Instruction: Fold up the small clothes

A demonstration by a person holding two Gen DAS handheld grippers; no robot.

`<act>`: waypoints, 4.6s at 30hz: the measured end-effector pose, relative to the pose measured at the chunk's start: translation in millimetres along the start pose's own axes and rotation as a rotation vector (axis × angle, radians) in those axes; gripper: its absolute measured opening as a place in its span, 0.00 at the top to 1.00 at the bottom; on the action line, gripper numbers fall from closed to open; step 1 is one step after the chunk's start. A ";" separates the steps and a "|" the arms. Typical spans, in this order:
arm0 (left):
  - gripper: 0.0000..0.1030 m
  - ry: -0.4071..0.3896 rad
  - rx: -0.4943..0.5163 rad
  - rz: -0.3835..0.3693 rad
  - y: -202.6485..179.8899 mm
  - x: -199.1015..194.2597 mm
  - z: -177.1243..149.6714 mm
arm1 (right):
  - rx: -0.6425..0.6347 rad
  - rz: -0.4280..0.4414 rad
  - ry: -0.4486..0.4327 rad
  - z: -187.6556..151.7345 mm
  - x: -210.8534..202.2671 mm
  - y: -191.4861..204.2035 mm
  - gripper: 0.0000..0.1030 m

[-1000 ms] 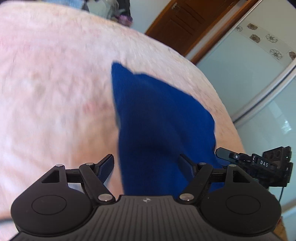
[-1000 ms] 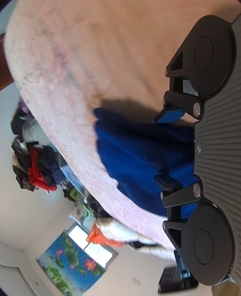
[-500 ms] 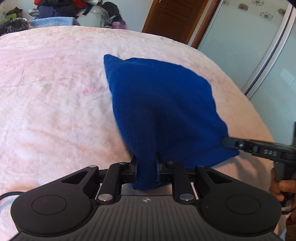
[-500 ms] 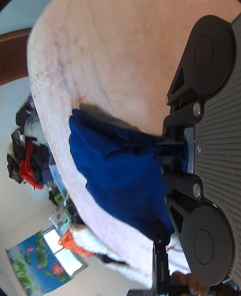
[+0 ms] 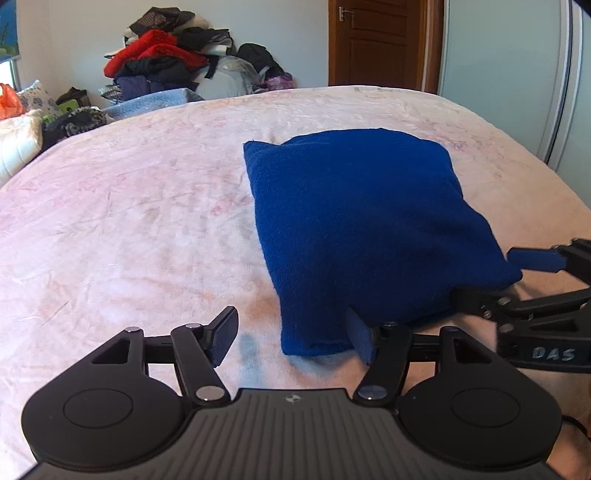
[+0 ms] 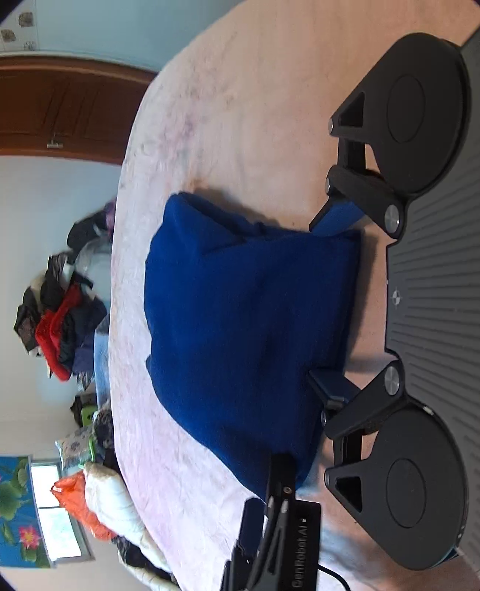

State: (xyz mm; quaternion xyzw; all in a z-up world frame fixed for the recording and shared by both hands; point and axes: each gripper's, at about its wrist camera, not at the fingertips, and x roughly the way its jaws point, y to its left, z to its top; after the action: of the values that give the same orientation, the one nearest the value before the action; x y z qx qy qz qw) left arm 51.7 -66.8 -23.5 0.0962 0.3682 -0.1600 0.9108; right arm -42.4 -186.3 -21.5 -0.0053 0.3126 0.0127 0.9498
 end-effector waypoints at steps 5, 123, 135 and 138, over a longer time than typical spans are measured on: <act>0.32 0.007 0.015 0.030 -8.2 -4.0 -6.4 | 0.070 0.011 -0.007 -3.1 -13.2 -2.8 0.10; 0.00 -0.017 -0.111 0.110 18.9 -23.0 -57.9 | 0.056 -0.101 0.032 -35.7 -20.9 19.5 0.01; 0.00 -0.017 -0.113 0.110 19.1 -23.1 -57.8 | 0.052 -0.093 0.025 -36.1 -22.4 21.5 0.01; 0.00 -0.022 -0.115 0.112 19.8 -23.6 -57.8 | 0.047 -0.093 0.024 -35.4 -22.6 21.6 0.01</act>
State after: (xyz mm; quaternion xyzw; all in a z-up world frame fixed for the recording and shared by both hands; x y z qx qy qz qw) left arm 5.8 -26.2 -46.9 0.0626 0.3606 -0.0882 0.9264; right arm -82.2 -165.8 -36.6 0.0022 0.3236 -0.0388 0.9454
